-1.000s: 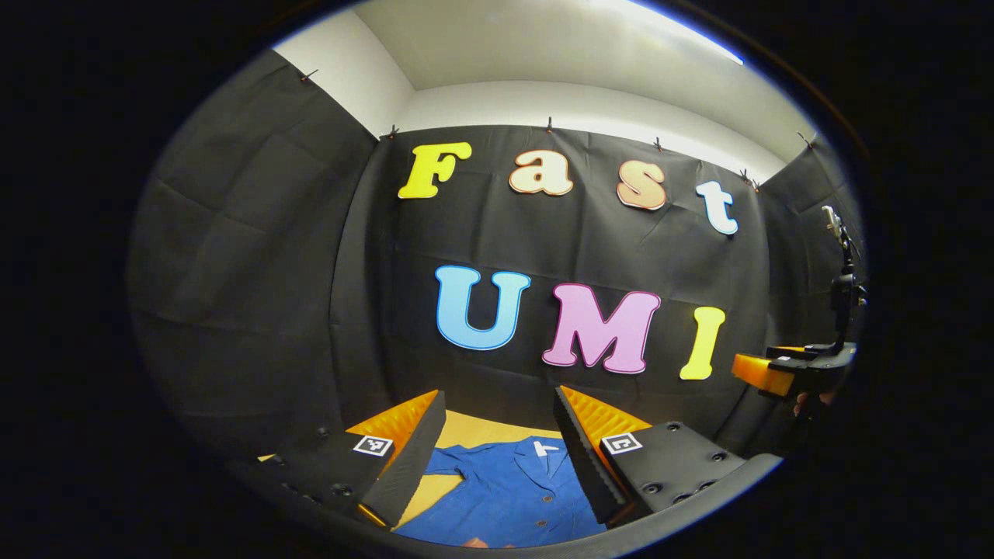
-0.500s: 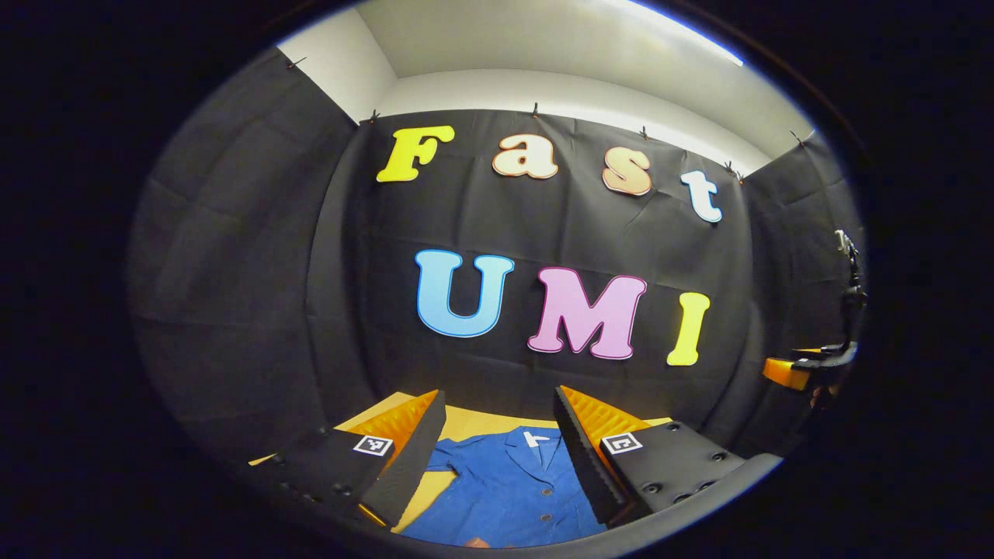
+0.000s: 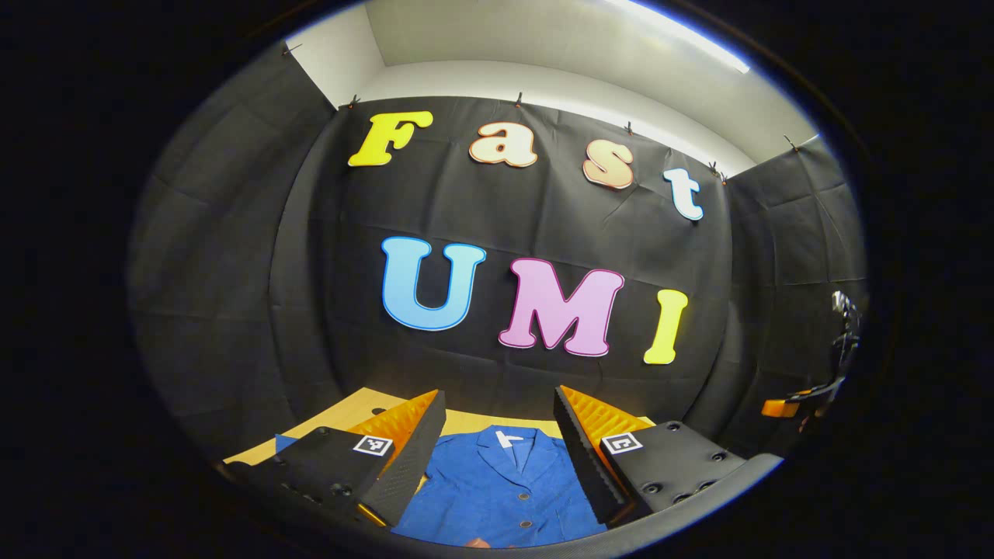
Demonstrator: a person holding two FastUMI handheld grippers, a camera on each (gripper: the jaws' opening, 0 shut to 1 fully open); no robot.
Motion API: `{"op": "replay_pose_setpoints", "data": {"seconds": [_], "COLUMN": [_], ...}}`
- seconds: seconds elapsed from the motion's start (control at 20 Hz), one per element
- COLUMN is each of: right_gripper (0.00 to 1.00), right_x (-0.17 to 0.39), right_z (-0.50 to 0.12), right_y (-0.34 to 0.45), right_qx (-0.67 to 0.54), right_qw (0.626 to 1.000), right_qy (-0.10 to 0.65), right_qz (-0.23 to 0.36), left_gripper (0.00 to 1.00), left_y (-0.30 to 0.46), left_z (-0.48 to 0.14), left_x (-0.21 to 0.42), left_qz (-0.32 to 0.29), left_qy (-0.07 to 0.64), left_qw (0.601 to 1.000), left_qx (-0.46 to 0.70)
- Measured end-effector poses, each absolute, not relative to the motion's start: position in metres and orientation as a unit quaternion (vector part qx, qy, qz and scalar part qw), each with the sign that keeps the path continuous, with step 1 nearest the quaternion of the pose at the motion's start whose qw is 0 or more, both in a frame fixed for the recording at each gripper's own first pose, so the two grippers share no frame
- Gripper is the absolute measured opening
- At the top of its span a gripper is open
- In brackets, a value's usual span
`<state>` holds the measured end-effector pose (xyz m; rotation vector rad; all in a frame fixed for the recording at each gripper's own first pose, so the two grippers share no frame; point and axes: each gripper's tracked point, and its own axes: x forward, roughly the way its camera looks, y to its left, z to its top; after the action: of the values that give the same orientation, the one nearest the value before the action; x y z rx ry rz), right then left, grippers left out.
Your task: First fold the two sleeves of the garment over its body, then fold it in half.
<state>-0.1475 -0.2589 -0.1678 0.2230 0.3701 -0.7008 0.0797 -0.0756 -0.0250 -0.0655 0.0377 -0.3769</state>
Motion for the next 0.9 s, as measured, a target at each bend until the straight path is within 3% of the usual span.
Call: {"op": "replay_pose_setpoints", "data": {"seconds": [0.4, 0.65, 0.7, 0.75, 0.85, 0.9], "right_gripper": [0.99, 1.0, 0.94, 0.99, 0.97, 0.97], "right_x": [-0.121, -0.117, -0.119, -0.12, -0.128, -0.115], "right_z": [-0.342, -0.451, -0.466, -0.476, -0.495, -0.497], "right_y": [-0.345, -0.379, -0.386, -0.391, -0.392, -0.401], "right_qx": [0.173, 0.245, 0.257, 0.266, 0.272, 0.261], "right_qw": [0.862, 0.799, 0.786, 0.773, 0.75, 0.766], "right_qy": [0.299, 0.395, 0.405, 0.416, 0.451, 0.426], "right_qz": [-0.37, -0.382, -0.39, -0.397, -0.401, -0.405], "left_gripper": [0.8, 0.8, 0.8, 0.81, 0.8, 0.81], "left_y": [-0.127, -0.168, -0.173, -0.175, -0.178, -0.18], "left_z": [-0.049, -0.076, -0.08, -0.081, -0.088, -0.095], "left_x": [0.106, 0.128, 0.131, 0.134, 0.141, 0.143], "left_qz": [-0.196, -0.183, -0.183, -0.179, -0.168, -0.164], "left_qy": [0.055, 0.099, 0.102, 0.102, 0.107, 0.114], "left_qw": [0.979, 0.977, 0.977, 0.977, 0.978, 0.978], "left_qx": [0.012, 0.038, 0.049, 0.059, 0.068, 0.066]}}
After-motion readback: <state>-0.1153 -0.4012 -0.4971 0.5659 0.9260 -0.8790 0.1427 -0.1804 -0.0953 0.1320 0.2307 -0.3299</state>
